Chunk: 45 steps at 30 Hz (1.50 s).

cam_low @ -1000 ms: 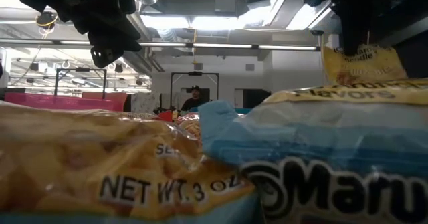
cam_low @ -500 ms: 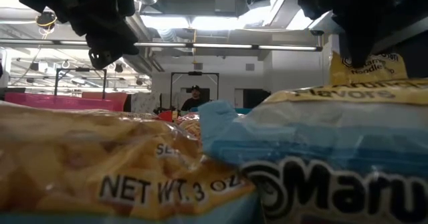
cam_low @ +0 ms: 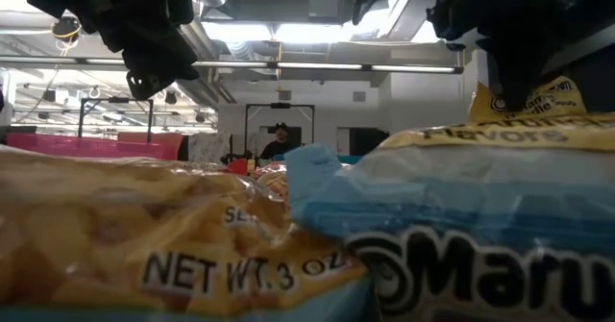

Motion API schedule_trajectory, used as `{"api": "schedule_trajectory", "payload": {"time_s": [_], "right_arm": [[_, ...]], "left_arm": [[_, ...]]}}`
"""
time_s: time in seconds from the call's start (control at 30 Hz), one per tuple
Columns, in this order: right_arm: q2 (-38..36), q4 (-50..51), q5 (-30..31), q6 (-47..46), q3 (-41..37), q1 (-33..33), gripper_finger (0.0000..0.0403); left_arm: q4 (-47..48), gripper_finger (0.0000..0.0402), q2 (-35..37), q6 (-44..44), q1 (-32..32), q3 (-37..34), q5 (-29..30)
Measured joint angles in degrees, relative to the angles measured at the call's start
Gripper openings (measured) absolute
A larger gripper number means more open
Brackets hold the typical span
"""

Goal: Sort Maruchan noodles
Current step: Put the yellow noodle pack into the black bin

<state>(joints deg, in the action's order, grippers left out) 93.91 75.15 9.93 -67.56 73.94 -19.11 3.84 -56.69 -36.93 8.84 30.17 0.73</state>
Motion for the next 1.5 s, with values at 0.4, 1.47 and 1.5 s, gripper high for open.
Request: {"api": "schedule_trajectory", "payload": {"time_s": [0.4, 1.47, 1.5], "right_arm": [[-0.11, 1.53, -0.7, 0.76, 4.29, 0.0, 0.0124], [-0.18, 5.03, -1.91, -7.57, -0.97, 0.0, 0.001], [-0.18, 4.16, -2.4, -7.61, -1.78, 0.0, 0.0008]], "left_arm": [[0.02, 0.0085, 0.0, -0.02, -0.04, 0.0, 0.02], [0.04, 0.0085, 0.0, 0.01, -0.04, 0.0, 0.07], [0.04, 0.0085, 0.0, 0.01, -0.04, 0.0, 0.07]]}}
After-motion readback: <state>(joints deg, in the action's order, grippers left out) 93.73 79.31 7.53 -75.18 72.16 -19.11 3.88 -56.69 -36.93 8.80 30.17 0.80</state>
